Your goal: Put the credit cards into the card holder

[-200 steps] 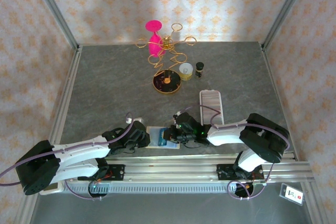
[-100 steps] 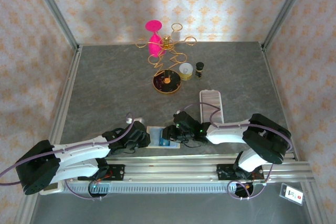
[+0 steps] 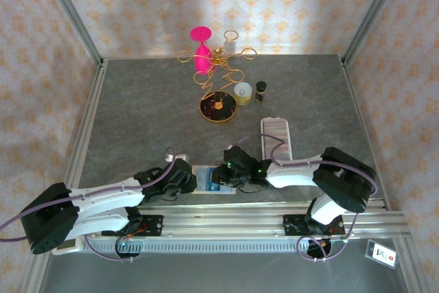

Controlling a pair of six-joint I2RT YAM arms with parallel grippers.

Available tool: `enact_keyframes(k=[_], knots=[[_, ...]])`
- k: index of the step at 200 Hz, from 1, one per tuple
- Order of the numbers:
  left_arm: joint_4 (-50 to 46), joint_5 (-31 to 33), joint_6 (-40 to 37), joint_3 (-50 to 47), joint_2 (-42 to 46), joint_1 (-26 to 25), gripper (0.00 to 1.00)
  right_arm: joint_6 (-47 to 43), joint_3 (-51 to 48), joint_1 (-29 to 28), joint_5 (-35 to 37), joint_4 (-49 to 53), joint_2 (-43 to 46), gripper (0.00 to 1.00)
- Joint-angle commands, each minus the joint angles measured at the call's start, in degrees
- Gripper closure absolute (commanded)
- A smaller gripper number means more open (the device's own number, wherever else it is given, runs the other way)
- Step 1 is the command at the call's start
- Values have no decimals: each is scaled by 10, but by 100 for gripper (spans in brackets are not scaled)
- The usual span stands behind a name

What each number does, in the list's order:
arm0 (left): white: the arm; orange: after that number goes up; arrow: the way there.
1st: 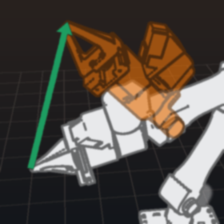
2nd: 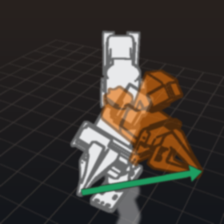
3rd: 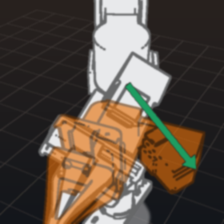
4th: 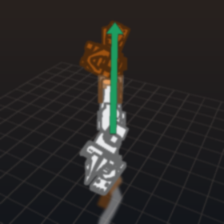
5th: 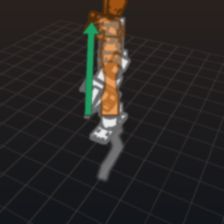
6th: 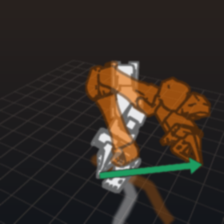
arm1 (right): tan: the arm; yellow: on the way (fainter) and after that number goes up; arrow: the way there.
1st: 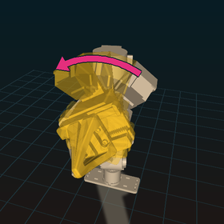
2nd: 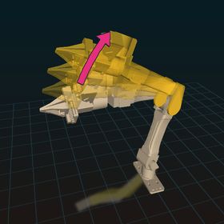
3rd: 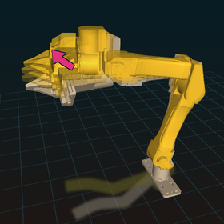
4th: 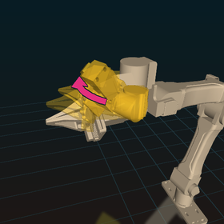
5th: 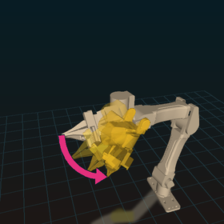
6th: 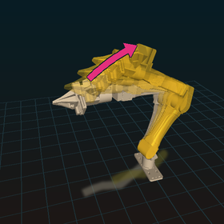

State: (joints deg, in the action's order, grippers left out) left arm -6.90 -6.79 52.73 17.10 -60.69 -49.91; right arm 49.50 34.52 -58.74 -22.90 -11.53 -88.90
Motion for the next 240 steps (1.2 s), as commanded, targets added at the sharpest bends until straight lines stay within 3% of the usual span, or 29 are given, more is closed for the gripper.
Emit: enact_keyframes(k=[1,27,53,73,134,240], knots=[[-8,-2,11,-8,-4,-11,82,2,15,-6,5,-5,-9,70],[-8,-2,10,-7,-5,-10,82,-7,20,-6,16,19,-4,69],[-9,-2,10,-8,-5,-10,82,-22,25,-5,43,63,8,60],[-8,-3,10,-9,-5,-11,82,-30,33,-5,57,92,15,59],[-3,-4,11,-9,-8,-12,83,-34,42,-7,56,107,7,77],[1,-4,10,-11,-6,-12,83,-48,97,-25,66,128,-30,77]])
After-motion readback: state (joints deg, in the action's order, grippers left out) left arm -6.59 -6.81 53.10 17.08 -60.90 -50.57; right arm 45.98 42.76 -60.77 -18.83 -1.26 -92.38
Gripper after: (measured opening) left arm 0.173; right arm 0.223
